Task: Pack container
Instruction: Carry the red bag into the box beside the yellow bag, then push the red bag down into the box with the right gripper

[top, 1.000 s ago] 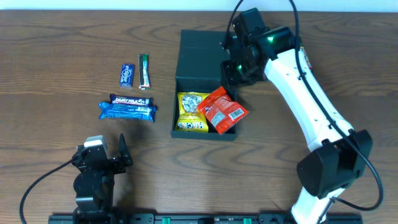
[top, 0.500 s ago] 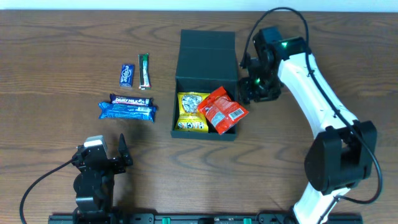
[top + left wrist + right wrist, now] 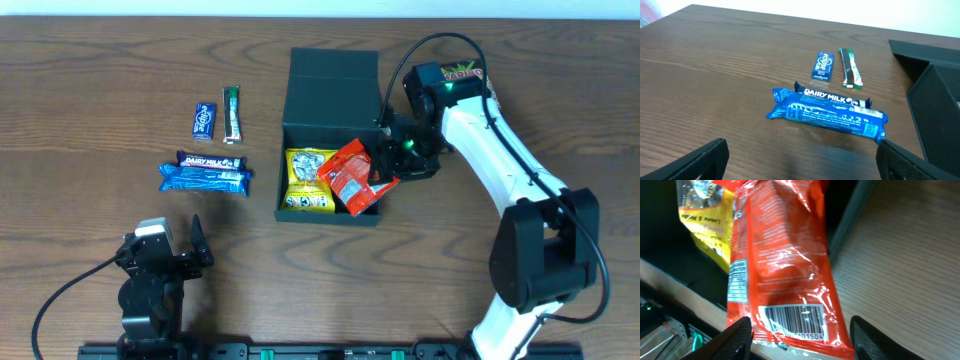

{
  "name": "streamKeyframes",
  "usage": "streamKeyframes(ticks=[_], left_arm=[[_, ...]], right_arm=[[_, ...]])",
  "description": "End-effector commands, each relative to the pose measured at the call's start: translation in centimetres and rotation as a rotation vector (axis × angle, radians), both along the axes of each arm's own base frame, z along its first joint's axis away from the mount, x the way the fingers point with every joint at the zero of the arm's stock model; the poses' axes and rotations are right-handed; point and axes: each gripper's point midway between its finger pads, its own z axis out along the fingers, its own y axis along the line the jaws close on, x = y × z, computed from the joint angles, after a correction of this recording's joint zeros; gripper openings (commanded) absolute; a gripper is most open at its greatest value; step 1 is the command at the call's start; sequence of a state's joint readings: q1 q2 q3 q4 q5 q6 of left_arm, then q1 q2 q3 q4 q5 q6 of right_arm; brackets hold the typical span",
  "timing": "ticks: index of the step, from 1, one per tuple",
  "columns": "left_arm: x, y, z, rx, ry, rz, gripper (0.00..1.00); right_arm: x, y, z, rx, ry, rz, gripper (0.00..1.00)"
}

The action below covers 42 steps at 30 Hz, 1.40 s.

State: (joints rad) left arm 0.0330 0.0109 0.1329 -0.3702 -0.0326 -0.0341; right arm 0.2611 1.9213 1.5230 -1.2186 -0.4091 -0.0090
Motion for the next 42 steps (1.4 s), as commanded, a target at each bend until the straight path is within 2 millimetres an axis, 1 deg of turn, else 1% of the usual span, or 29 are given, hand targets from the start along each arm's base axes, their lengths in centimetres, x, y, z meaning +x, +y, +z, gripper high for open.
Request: streamKeyframes(ticks=[1, 3, 7, 10, 12, 16, 18, 21, 25, 29, 32, 34, 39, 42], left_arm=[[-0.1, 0.1, -1.0, -0.014, 0.02, 0.01, 0.95], [-0.1, 0.1, -1.0, -0.014, 0.02, 0.01, 0.95], [-0.1, 0.1, -1.0, -0.014, 0.02, 0.01, 0.95], [-0.1, 0.1, -1.0, -0.014, 0.02, 0.01, 0.95], [-0.1, 0.1, -1.0, -0.014, 0.02, 0.01, 0.95], [-0.1, 0.1, -1.0, -0.014, 0.02, 0.01, 0.95], [-0.1, 0.1, -1.0, -0.014, 0.02, 0.01, 0.95], [-0.1, 0.1, -1.0, -0.014, 0.02, 0.01, 0.95], [-0.1, 0.1, -1.0, -0.014, 0.02, 0.01, 0.95], [-0.1, 0.1, -1.0, -0.014, 0.02, 0.01, 0.95], [-0.1, 0.1, -1.0, -0.014, 0.02, 0.01, 0.95], [-0.1, 0.1, -1.0, -0.015, 0.02, 0.01, 0.95], [-0.1, 0.1, -1.0, -0.014, 0.02, 0.01, 0.95], [-0.1, 0.1, -1.0, -0.014, 0.02, 0.01, 0.95]], right_arm=[[-0.5, 1.2, 0.6, 0.069, 0.011, 0.017, 0.59], [-0.6, 1.3, 0.5, 0.073, 0.017, 0.017, 0.57], [-0.8, 1.4, 0.1, 0.077, 0.036, 0.009, 0.57], [-1.0, 1.6, -0.1, 0.092, 0.051, 0.007, 0.5], [-1.0, 1.9, -0.2, 0.106, 0.061, 0.006, 0.48], [-1.2, 2.0, -0.5, 0.111, 0.079, 0.004, 0.38], [-1.4, 2.1, -0.5, 0.117, 0.089, 0.004, 0.38], [-1.6, 2.1, -0.7, 0.12, 0.107, 0.002, 0.31], [-2.1, 2.2, -1.1, 0.112, 0.141, 0.005, 0.31], [-2.2, 2.5, -1.3, 0.111, 0.144, 0.013, 0.26], [-2.3, 2.6, -1.3, 0.11, 0.145, 0.018, 0.13], [-2.3, 2.6, -1.3, 0.11, 0.144, 0.019, 0.01], [-2.0, 2.6, -1.1, 0.113, 0.134, 0.016, 0.01], [-1.3, 2.4, -0.2, 0.119, 0.114, 0.005, 0.01]])
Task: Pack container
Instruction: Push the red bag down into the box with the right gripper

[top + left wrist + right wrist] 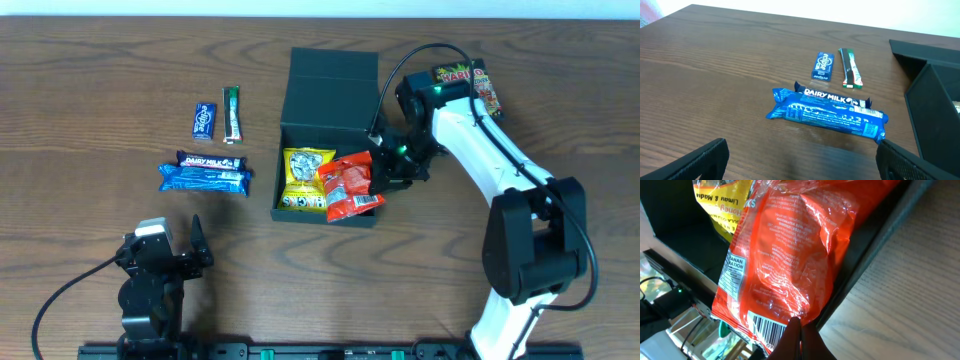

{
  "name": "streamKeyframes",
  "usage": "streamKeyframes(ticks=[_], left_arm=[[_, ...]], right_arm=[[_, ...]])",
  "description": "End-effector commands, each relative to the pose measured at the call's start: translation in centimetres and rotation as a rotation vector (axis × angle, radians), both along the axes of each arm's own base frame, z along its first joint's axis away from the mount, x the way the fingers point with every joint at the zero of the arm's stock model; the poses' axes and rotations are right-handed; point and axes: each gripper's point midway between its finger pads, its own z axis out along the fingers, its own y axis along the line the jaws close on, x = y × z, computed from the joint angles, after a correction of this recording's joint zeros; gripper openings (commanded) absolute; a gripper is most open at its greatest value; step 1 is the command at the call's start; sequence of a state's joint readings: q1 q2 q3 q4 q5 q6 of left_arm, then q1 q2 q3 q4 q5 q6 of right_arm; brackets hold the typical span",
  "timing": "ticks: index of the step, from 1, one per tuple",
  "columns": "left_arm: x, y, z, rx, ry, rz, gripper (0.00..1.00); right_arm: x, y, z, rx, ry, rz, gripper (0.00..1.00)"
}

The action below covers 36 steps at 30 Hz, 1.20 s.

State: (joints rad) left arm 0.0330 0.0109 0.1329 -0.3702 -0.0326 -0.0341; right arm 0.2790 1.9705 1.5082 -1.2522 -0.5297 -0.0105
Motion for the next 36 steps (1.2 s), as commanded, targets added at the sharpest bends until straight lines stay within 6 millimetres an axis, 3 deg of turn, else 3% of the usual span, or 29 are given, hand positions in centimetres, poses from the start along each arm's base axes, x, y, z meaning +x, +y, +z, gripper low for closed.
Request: streamKeyframes(ticks=[1, 9, 17, 22, 27, 31, 36], left_arm=[[-0.1, 0.1, -1.0, -0.015, 0.02, 0.01, 0.95], [-0.1, 0.1, -1.0, -0.015, 0.02, 0.01, 0.95], [-0.1, 0.1, -1.0, -0.014, 0.02, 0.01, 0.95], [-0.1, 0.1, -1.0, -0.014, 0.02, 0.01, 0.95], [-0.1, 0.1, -1.0, -0.014, 0.02, 0.01, 0.95], [-0.1, 0.1, -1.0, -0.015, 0.02, 0.01, 0.95], [-0.1, 0.1, -1.0, -0.014, 0.02, 0.01, 0.95]], right_arm=[[1.1, 0.2, 1.3, 0.032, -0.025, -0.011, 0.01], [6.2, 1.0, 7.7, 0.093, -0.216, -0.152, 0.01], [8.8, 7.3, 11.3, 0.355, -0.284, -0.214, 0.01], [10.2, 8.9, 13.8, 0.422, -0.391, -0.211, 0.01], [11.0, 9.2, 16.2, 0.446, -0.482, -0.231, 0.01], [10.1, 9.3, 15.3, 0.424, -0.463, -0.198, 0.02], [7.6, 9.3, 10.8, 0.326, -0.359, -0.182, 0.02]])
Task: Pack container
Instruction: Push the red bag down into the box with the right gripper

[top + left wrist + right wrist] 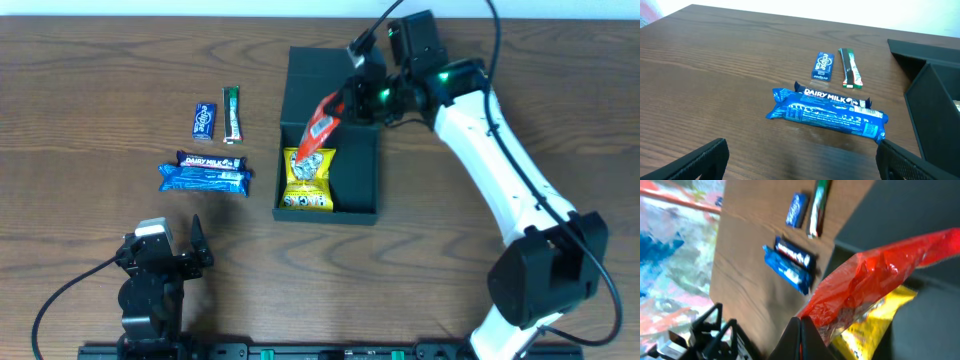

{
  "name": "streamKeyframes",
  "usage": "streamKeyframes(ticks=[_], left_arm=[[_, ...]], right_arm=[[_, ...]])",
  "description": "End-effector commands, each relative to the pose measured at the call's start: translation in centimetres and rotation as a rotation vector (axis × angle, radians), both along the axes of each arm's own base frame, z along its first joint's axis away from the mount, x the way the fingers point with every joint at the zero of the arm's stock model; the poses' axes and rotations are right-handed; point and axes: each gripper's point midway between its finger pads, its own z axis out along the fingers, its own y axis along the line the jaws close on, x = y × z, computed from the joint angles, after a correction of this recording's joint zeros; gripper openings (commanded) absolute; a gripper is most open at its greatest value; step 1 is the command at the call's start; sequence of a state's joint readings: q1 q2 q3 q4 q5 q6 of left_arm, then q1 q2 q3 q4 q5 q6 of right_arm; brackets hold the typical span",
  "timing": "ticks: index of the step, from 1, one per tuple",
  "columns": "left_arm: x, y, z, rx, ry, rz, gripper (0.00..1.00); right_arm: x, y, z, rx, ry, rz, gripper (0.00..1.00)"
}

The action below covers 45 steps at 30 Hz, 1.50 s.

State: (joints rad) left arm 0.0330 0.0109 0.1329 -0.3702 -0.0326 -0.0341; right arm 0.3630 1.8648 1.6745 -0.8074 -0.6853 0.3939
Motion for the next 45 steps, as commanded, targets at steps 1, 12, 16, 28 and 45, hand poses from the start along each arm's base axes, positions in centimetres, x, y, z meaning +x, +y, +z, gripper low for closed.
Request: streamKeyframes(ticks=[1, 12, 16, 28, 45], left_arm=[[-0.1, 0.1, -1.0, -0.015, 0.02, 0.01, 0.95], [-0.1, 0.1, -1.0, -0.014, 0.02, 0.01, 0.95], [-0.1, 0.1, -1.0, -0.014, 0.02, 0.01, 0.95], [-0.1, 0.1, -1.0, -0.014, 0.02, 0.01, 0.95], [-0.1, 0.1, -1.0, -0.015, 0.02, 0.01, 0.95]], right_arm=[[-2.0, 0.4, -2.3, -0.054, 0.038, 0.028, 0.01], [-4.6, -3.1, -9.1, -0.269, 0.187, -0.064, 0.01], [-5.0, -4.6, -10.0, -0.357, 0.212, -0.099, 0.02], [-4.0, -5.9, -7.0, -0.438, 0.139, -0.11, 0.64], [-0.9, -4.8, -6.7, -0.674, -0.128, -0.001, 0.01]])
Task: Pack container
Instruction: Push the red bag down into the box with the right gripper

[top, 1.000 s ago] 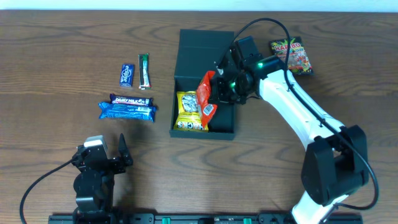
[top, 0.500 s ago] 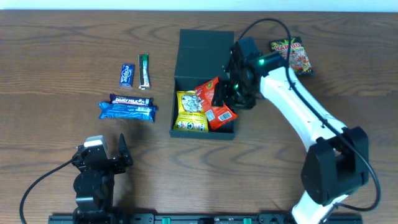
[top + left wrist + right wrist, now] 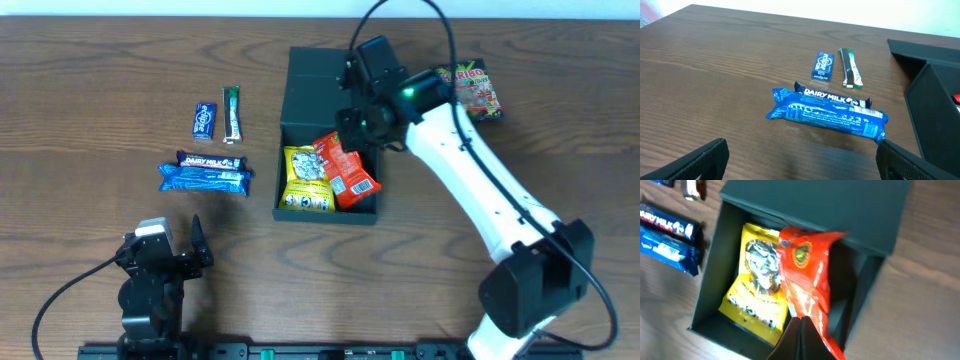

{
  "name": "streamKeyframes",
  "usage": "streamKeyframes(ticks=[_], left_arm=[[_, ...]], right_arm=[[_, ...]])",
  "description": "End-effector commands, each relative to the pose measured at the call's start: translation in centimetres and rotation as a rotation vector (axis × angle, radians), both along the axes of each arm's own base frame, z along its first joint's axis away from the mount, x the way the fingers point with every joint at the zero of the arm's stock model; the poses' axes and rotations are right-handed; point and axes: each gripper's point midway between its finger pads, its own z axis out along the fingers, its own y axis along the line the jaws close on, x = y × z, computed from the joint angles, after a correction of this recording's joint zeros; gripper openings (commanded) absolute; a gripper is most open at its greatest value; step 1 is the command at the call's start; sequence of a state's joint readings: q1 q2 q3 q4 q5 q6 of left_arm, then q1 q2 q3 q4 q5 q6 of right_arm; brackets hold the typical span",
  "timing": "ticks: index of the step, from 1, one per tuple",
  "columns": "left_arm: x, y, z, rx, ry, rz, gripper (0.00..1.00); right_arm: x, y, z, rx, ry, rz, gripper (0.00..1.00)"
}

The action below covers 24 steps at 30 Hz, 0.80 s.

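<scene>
The black box (image 3: 332, 80) stands open mid-table, lid (image 3: 815, 205) laid back. Inside it a yellow snack pack (image 3: 305, 180) (image 3: 757, 280) lies on the left. A red snack pack (image 3: 348, 172) (image 3: 807, 275) slants beside it on the right. My right gripper (image 3: 358, 125) (image 3: 801, 322) is over the box, its fingers pressed together on the red pack's near end. The left gripper (image 3: 165, 255) (image 3: 800, 165) rests open at the front left, nothing between its fingers.
Left of the box lie a blue Dairy Milk bar with a blue pack (image 3: 205, 175) (image 3: 827, 107), a blue gum pack (image 3: 204, 120) (image 3: 823, 65) and a green stick (image 3: 232, 113) (image 3: 850, 67). A colourful candy bag (image 3: 470, 85) lies right of the box.
The right gripper held the red pack raised over the back of the box. Now the gripper is lower, and the red pack sits inside the box beside the yellow pack.
First the red pack lay across the box's front right corner with my right gripper open around it. Then the gripper was shut on it at the right wall, then held it raised over the box's back. Now it is inside the box. The left arm never moved.
</scene>
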State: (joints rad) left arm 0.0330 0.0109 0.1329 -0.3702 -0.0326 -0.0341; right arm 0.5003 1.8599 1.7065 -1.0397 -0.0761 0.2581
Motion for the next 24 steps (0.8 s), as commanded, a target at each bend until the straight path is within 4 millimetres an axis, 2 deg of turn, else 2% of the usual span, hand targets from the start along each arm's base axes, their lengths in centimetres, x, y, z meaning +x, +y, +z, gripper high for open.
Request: streamKeyframes(ticks=[1, 6, 9, 12, 14, 20, 24], left_arm=[[-0.1, 0.1, -1.0, -0.014, 0.02, 0.01, 0.95], [-0.1, 0.1, -1.0, -0.014, 0.02, 0.01, 0.95], [-0.1, 0.1, -1.0, -0.014, 0.02, 0.01, 0.95], [-0.1, 0.1, -1.0, -0.014, 0.02, 0.01, 0.95], [-0.1, 0.1, -1.0, -0.014, 0.02, 0.01, 0.95], [-0.1, 0.1, -1.0, -0.014, 0.02, 0.01, 0.95], [-0.1, 0.1, -1.0, -0.014, 0.02, 0.01, 0.95]], right_arm=[[0.9, -0.4, -2.8, -0.077, 0.009, 0.026, 0.01], [1.9, -0.2, -6.0, -0.116, 0.035, 0.033, 0.01], [1.9, -0.5, -8.3, -0.15, 0.079, 0.032, 0.01], [2.1, -1.6, -10.4, -0.224, 0.102, 0.012, 0.01], [2.2, -2.3, -11.2, -0.27, 0.107, -0.006, 0.01], [1.8, -2.6, -11.8, -0.288, 0.129, -0.005, 0.01], [1.0, -3.0, -12.9, -0.307, 0.177, -0.023, 0.01]])
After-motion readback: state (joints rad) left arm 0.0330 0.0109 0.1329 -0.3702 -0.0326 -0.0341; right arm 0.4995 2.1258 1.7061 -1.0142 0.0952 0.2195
